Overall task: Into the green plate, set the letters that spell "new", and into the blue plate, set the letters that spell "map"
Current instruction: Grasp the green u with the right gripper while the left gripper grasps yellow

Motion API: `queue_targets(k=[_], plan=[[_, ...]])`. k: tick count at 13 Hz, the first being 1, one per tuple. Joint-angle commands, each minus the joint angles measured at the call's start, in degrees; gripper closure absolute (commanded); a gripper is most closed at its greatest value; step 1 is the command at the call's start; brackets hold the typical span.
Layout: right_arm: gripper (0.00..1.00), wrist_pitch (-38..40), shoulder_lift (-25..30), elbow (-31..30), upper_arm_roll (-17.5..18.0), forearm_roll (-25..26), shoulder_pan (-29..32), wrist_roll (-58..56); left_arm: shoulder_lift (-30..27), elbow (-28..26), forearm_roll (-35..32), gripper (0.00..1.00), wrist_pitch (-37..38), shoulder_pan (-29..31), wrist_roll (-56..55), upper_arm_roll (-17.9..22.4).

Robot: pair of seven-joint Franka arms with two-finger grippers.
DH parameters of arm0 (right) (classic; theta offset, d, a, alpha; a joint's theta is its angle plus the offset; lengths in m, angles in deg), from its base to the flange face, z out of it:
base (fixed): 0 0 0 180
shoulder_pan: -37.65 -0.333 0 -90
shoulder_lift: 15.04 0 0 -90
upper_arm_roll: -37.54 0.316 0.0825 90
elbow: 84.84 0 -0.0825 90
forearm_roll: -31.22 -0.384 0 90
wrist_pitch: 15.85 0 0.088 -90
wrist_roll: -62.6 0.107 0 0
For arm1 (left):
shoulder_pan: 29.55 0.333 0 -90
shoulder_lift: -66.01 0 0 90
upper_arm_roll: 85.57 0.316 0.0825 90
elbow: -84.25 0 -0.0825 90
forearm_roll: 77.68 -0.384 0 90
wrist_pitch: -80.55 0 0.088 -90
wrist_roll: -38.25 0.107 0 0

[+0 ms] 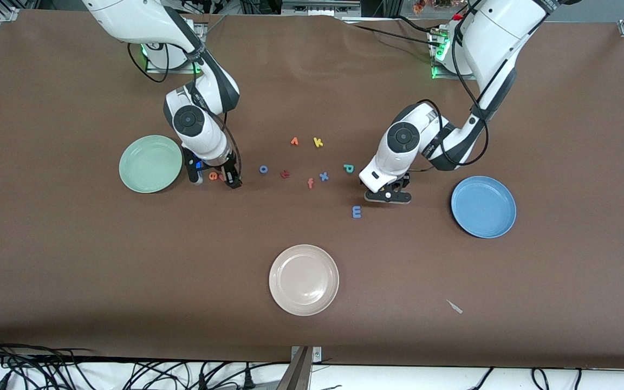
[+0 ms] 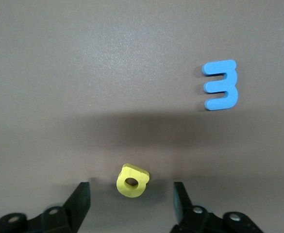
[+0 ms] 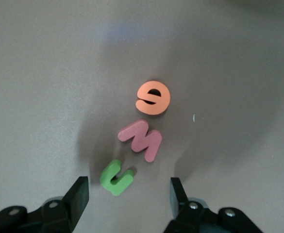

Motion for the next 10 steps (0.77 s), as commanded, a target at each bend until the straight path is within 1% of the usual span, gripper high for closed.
queue_targets(k=[1,5,6,7,8,9,10], plan=[[0.24,-1.43,-0.89,0.34,-0.16,1.41,-0.29,1.65,1.49,1.57,-2.12,0.36,-0.01,0.23,-0.43,0.01],[0.25,-2.83,-1.68,0.43,-0.16,1.41,-0.29,1.65,2.11,2.28,-2.12,0.43,-0.01,0.23,-0.51,0.10],[0.35,-2.83,-1.68,0.43,-0.16,1.41,-0.20,1.65,2.29,2.54,-2.12,0.45,-0.01,0.23,-0.60,0.10],[0.42,-2.83,-1.68,0.43,-0.16,1.41,-0.11,1.65,2.37,2.63,-2.12,0.46,-0.01,0.23,-0.60,0.10],[0.42,-2.83,-1.68,0.43,-0.25,1.33,0.06,1.65,2.38,2.63,-2.12,0.47,-0.01,0.23,-0.60,0.10],[0.42,-2.92,-1.68,0.51,-0.60,1.41,-0.02,1.65,2.38,2.54,-2.21,0.51,-0.01,0.14,-0.60,0.10],[0.45,-2.83,-1.68,0.51,-0.69,1.33,0.06,1.65,2.38,2.54,-2.21,0.54,-0.01,0.14,-0.60,0.10]])
